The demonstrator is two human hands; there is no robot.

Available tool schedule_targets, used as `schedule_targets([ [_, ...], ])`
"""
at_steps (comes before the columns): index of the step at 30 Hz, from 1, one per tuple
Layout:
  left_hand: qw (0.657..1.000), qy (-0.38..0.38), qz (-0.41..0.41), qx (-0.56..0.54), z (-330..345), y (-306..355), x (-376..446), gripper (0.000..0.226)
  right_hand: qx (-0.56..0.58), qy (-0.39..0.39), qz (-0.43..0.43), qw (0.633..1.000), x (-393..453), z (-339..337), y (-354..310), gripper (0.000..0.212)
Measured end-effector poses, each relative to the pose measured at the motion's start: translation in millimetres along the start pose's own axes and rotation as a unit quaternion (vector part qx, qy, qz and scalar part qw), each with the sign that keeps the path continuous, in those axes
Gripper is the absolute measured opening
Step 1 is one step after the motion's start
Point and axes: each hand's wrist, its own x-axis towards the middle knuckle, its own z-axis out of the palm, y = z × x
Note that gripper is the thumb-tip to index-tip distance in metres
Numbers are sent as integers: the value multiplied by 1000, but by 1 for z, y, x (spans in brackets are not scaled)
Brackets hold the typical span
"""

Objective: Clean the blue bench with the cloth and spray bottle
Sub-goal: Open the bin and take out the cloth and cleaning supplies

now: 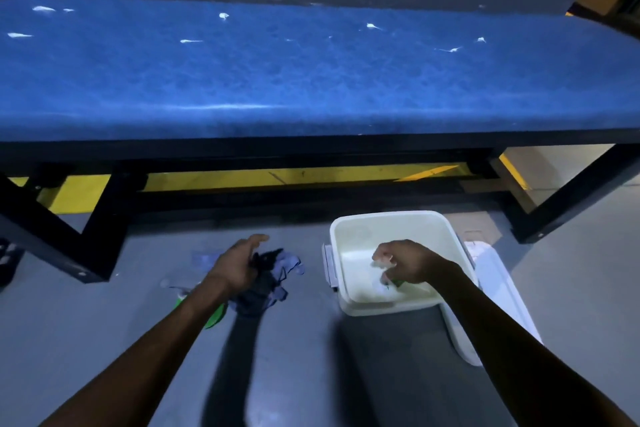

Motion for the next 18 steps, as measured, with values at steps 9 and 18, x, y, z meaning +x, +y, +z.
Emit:
schedule_targets([
  [9, 980, 50, 128, 142, -86, 49, -35, 49, -303, -76, -31, 949, 47, 58, 18, 39],
  [18, 985, 68, 153, 35, -89, 75, -37, 49, -227, 23, -83, 970, 17, 7, 0, 29],
])
